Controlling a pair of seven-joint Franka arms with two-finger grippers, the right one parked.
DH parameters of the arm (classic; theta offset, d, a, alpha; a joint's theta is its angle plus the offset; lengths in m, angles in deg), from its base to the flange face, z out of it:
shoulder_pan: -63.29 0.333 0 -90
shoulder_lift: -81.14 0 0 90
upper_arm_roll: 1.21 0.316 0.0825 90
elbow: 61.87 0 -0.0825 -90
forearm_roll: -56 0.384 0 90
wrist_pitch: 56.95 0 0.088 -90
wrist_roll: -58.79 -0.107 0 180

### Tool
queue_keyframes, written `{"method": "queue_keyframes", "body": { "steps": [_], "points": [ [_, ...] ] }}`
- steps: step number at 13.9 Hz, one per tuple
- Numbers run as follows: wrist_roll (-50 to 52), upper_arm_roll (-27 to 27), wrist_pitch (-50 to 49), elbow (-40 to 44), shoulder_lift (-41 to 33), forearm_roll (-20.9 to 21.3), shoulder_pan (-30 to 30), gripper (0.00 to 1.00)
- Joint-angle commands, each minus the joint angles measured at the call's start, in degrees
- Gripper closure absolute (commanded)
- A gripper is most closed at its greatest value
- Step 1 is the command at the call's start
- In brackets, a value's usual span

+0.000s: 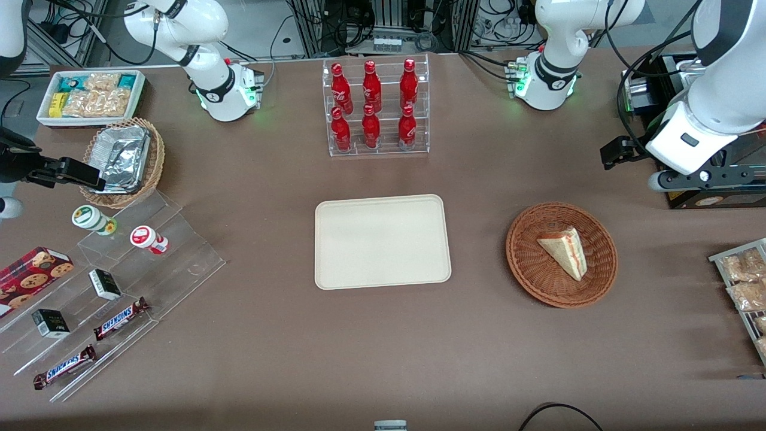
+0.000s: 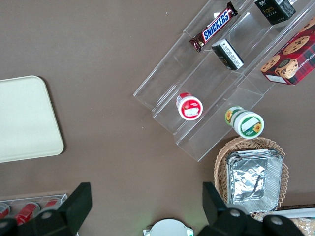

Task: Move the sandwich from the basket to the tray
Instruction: 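Move the open left gripper over the sandwich in the wicker basket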

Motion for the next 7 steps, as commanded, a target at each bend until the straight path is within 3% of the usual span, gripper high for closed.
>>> {"method": "queue_keyframes", "body": {
  "steps": [1,7],
  "points": [
    [-1.0,0.5,0.4,-1.1,-1.5,-0.7,0.3,0.0],
    [-1.1,0.2,6.9,-6.5,-0.9,-0.7,-0.4,0.0]
  ]
}}
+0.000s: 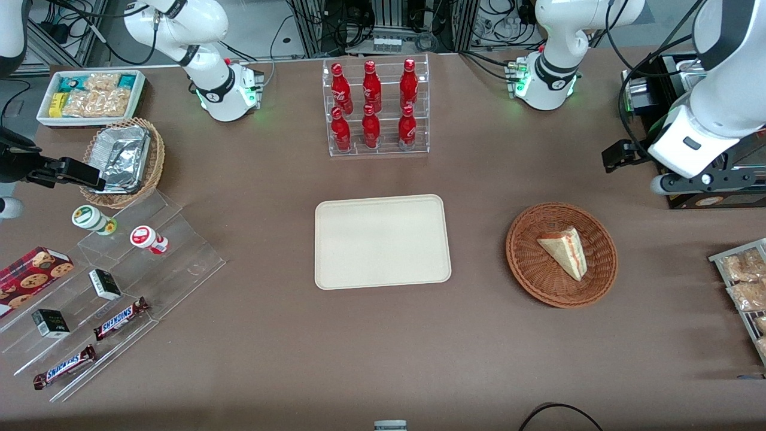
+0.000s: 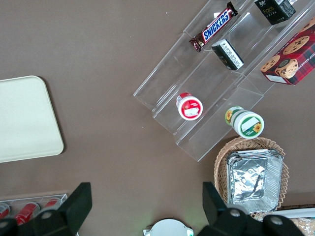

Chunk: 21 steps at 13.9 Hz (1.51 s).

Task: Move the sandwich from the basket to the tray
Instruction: 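Move the open left gripper over the sandwich in the wicker basket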

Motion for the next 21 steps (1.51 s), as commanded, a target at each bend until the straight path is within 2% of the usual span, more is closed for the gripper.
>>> {"method": "queue_keyframes", "body": {
  "steps": [1,7,11,18,21],
  "points": [
    [-0.8,-0.1,5.3,-5.7,-0.9,-0.6,-0.4,0.0],
    [-0.8,0.0,19.8,-16.4,-0.1,-0.5,-0.1,0.0],
    [-0.8,0.1,26.0,-17.8,3.7,-0.4,0.3,0.0],
    [-0.1,0.4,40.3,-27.6,4.0,-0.4,0.5,0.0],
    [5.7,1.1,45.5,-30.3,4.7,-0.5,0.4,0.0]
  ]
}}
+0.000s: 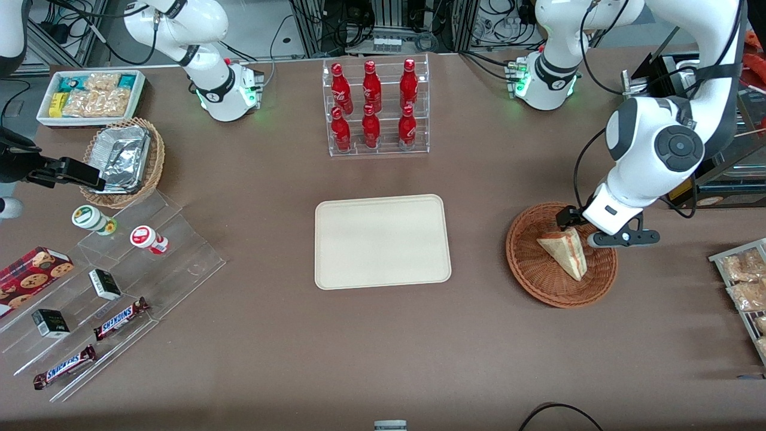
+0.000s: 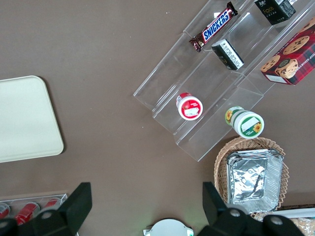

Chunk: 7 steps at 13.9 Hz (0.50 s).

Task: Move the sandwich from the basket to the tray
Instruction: 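Move the open left gripper over the sandwich in the wicker basket, then lower the left gripper, close on the wrapped sandwich, and lift it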

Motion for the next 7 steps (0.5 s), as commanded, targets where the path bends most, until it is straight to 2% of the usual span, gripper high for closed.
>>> {"method": "queue_keyframes", "body": {
  "steps": [1,7],
  "points": [
    [7.4,0.2,2.7,-1.7,0.1,-0.4,0.1,0.0],
    [26.9,0.2,5.9,-1.9,2.8,-0.4,0.1,0.0]
  ]
}}
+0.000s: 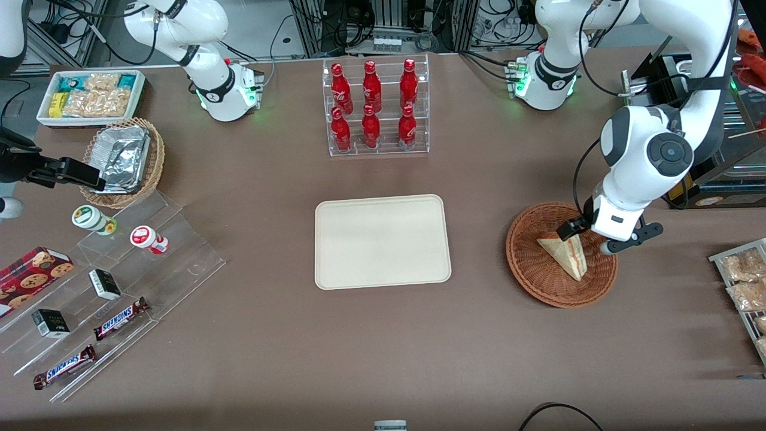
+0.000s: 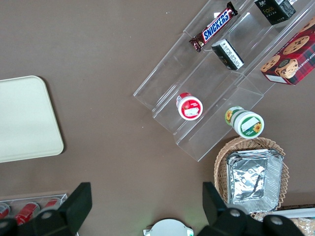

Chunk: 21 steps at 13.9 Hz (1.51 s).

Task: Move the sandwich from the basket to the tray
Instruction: 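Lower the left gripper, close on the wrapped sandwich, and lift it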

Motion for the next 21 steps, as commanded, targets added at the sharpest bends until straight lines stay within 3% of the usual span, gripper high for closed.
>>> {"method": "queue_keyframes", "body": {
  "steps": [1,4,16,17,21],
  "points": [
    [5.4,-0.1,2.2,-0.5,0.9,-0.5,0.2,0.0],
    [9.3,-0.1,3.1,-0.5,2.3,-2.4,0.2,0.0],
    [10.4,0.7,7.2,-0.5,8.8,-2.4,0.2,0.01],
    [10.4,1.2,7.7,-0.6,8.9,-2.3,0.2,0.06],
    [10.3,1.2,7.7,-0.7,9.1,-2.3,0.1,0.67]
  ]
}}
